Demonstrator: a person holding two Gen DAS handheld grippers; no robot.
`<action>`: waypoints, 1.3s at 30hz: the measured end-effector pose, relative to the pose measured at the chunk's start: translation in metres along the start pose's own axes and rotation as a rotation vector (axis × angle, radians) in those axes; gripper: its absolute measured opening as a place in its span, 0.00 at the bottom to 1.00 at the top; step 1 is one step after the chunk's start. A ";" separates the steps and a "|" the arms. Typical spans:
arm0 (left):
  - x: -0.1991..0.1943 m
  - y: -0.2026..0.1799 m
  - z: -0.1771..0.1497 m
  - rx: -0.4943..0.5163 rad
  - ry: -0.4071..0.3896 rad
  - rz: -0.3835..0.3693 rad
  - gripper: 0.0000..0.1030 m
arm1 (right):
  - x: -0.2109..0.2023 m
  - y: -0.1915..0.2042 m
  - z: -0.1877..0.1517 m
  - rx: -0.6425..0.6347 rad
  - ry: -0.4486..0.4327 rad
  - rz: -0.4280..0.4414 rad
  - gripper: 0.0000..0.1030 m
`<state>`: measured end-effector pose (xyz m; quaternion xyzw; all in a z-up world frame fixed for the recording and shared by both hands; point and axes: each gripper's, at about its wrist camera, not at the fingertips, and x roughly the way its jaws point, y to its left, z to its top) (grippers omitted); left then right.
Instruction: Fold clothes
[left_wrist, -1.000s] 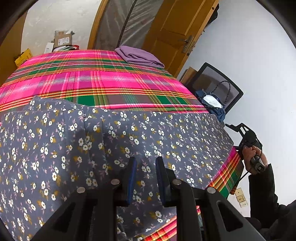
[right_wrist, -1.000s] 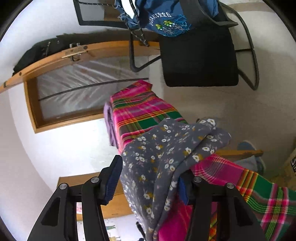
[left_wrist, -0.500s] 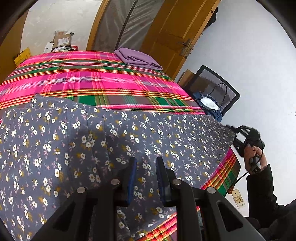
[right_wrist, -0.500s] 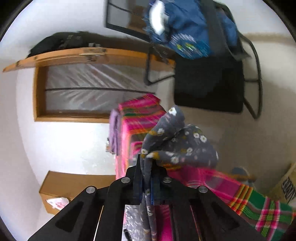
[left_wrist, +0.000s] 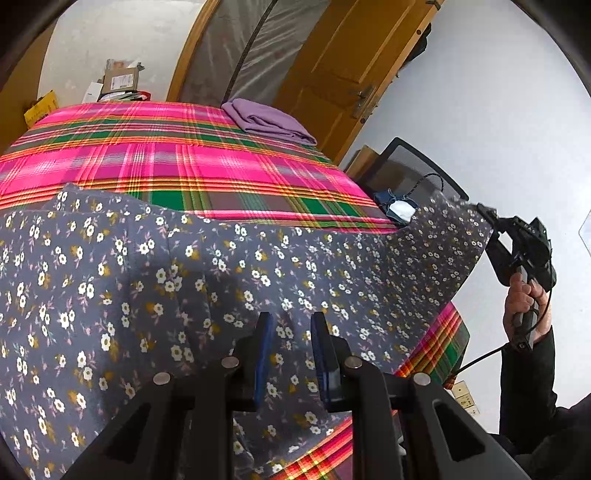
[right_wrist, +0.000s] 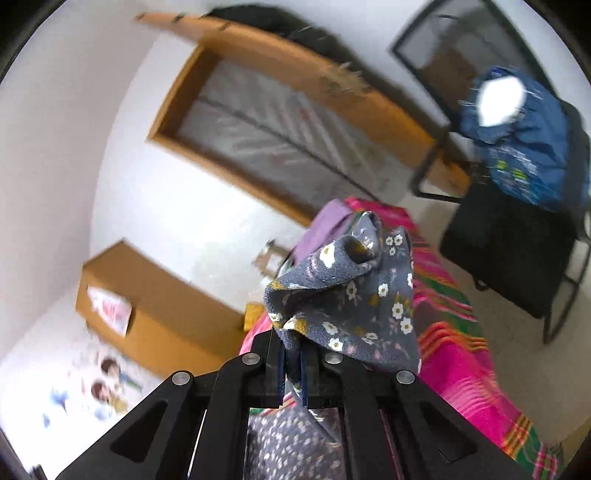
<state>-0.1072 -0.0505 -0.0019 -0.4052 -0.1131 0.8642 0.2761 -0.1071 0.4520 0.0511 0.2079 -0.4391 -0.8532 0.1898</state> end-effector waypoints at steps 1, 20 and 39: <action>-0.001 -0.001 0.000 0.002 -0.003 -0.001 0.20 | 0.004 0.008 -0.003 -0.023 0.016 0.010 0.06; -0.026 0.011 -0.004 -0.033 -0.059 0.028 0.20 | 0.160 0.077 -0.175 -0.495 0.600 -0.080 0.15; -0.037 0.031 -0.006 -0.077 -0.088 0.059 0.20 | 0.161 0.109 -0.201 -0.833 0.529 -0.218 0.20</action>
